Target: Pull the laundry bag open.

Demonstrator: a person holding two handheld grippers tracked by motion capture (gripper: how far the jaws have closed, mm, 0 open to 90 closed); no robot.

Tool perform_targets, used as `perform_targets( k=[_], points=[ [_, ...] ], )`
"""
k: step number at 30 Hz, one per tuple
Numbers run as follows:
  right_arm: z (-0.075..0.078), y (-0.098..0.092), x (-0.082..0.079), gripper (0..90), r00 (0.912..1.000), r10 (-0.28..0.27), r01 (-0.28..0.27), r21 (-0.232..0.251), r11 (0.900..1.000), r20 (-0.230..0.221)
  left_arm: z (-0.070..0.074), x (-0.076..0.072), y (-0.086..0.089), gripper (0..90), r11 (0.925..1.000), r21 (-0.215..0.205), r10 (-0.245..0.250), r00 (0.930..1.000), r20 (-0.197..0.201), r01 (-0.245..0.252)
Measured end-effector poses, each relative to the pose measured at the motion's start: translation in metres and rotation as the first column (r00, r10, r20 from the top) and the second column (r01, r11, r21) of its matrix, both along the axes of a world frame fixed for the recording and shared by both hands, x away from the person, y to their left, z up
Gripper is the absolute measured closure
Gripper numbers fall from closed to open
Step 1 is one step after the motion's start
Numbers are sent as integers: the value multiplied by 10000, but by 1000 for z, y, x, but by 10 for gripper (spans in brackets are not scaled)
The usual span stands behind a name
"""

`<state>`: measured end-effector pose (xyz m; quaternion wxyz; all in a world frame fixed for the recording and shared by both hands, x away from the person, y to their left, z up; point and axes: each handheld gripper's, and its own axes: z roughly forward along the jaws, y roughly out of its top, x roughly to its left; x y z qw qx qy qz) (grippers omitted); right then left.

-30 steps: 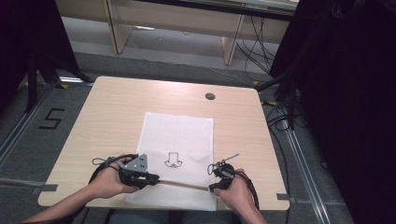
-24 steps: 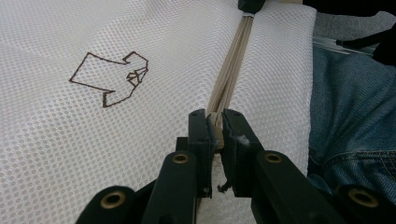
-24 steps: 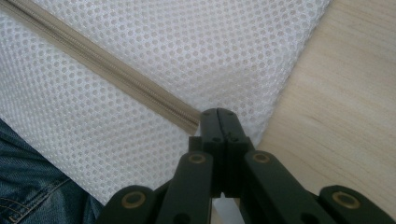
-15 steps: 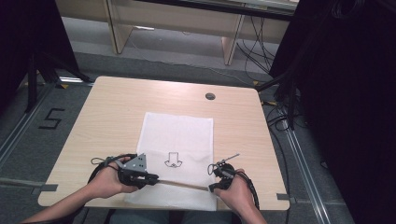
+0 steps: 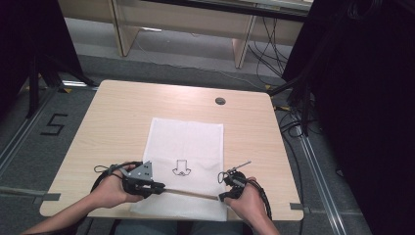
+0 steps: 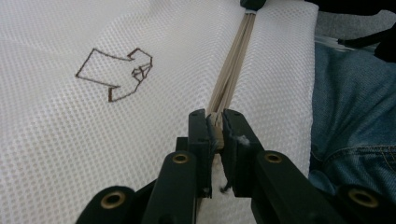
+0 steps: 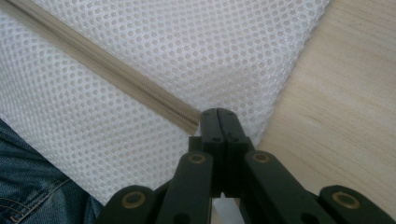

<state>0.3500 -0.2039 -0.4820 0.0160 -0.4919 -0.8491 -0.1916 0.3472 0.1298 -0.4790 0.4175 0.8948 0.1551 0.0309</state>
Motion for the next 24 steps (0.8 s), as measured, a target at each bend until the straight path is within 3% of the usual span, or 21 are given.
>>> perform_targets(
  k=[1, 4, 24],
  points=[
    [0, 0, 0, 900, 10000, 7, -7, -11, 10000, -6, 0, 0, 1, 820, 9999, -164, 38, 9999, -119, -40],
    [0, 0, 0, 900, 9999, 110, -110, -51, 9999, 72, 2, 0, 1, 820, 10000, -62, 19, 10000, 33, -19],
    [0, 1, 0, 900, 10000, 11, -11, -55, 10000, 47, 3, 0, 9, 820, 9998, -128, 135, 9999, -58, -136]
  ],
)
